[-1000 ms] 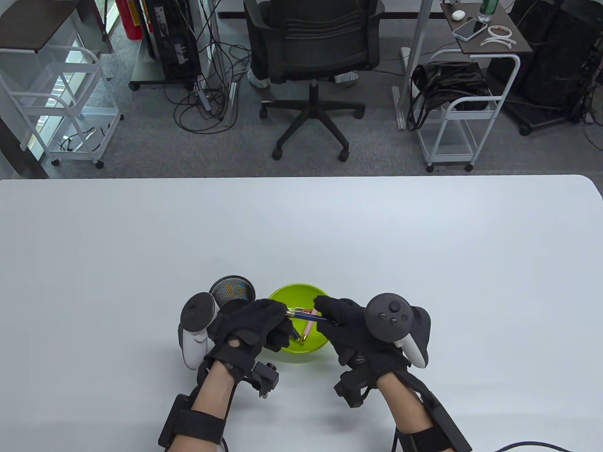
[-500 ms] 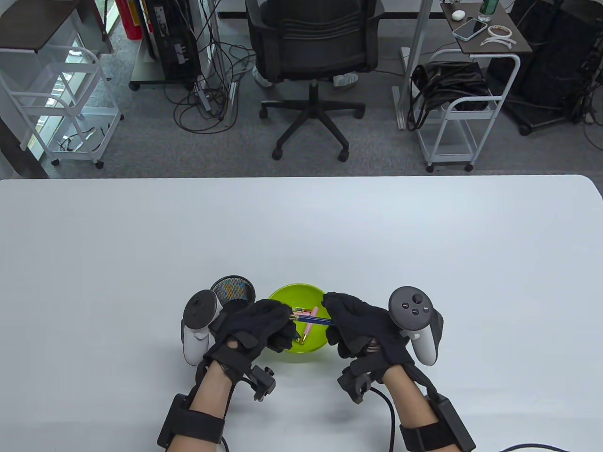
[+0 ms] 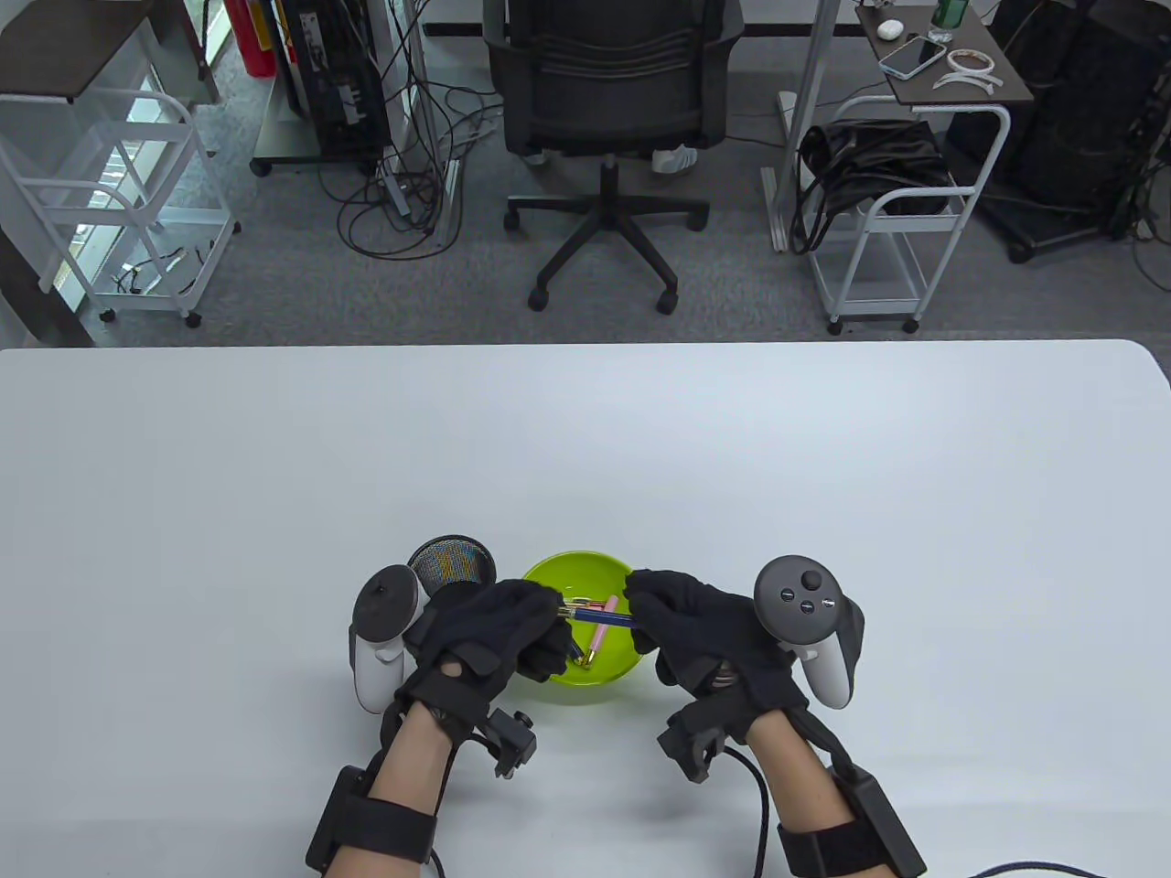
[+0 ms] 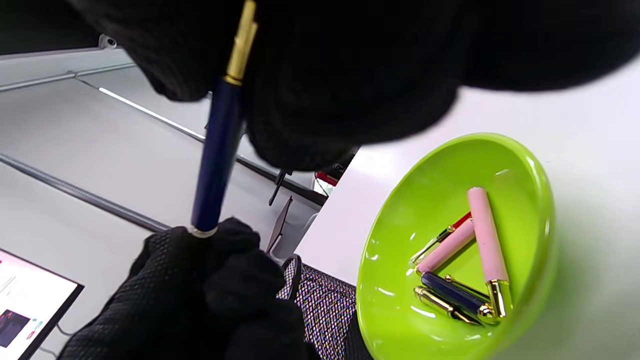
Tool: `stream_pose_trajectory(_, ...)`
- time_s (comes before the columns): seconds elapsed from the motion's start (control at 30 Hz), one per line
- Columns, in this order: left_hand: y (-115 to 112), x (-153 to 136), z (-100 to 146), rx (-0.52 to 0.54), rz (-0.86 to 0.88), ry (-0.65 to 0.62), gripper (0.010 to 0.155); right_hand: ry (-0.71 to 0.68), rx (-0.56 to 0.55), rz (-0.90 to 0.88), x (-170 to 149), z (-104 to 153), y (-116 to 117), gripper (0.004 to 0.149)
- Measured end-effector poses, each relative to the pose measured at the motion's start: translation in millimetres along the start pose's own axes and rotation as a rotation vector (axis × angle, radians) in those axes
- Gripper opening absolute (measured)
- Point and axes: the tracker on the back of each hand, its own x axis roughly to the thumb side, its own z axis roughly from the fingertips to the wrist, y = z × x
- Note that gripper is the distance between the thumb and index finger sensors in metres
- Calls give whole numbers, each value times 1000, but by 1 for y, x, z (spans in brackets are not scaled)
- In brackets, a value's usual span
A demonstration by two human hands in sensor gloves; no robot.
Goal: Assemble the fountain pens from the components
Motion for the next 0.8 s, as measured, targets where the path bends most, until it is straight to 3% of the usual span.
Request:
stream_pose_trajectory(0.07, 3, 1, 1, 23, -9, -4, 41, -4, 32, 0, -1, -1, 0, 57)
stream_pose_trajectory(0.17, 8, 1, 2, 50, 5, -5, 41, -30, 92, 8, 3, -1, 0, 55)
stream_pose_trajectory(0.47, 6, -1, 1, 33, 27, -21, 41, -19, 9, 26, 5, 1, 0, 50)
stream_pose_trajectory(0.57, 6, -1, 2, 36, 33, -19, 41, 18, -24, 48, 1, 2, 0, 56)
stream_pose_trajectory(0.63, 8, -1, 2, 51, 19, -20, 41, 9, 30, 45, 1, 0, -1, 64)
stream_pose_trajectory(0.7, 10, -2, 2, 59, 19, -19, 41, -10, 66, 33, 2, -1, -2, 60)
stream_pose_trajectory(0.8, 9, -2, 3, 58, 28, -14, 41, -2, 18, 38, 3, 0, -2, 49)
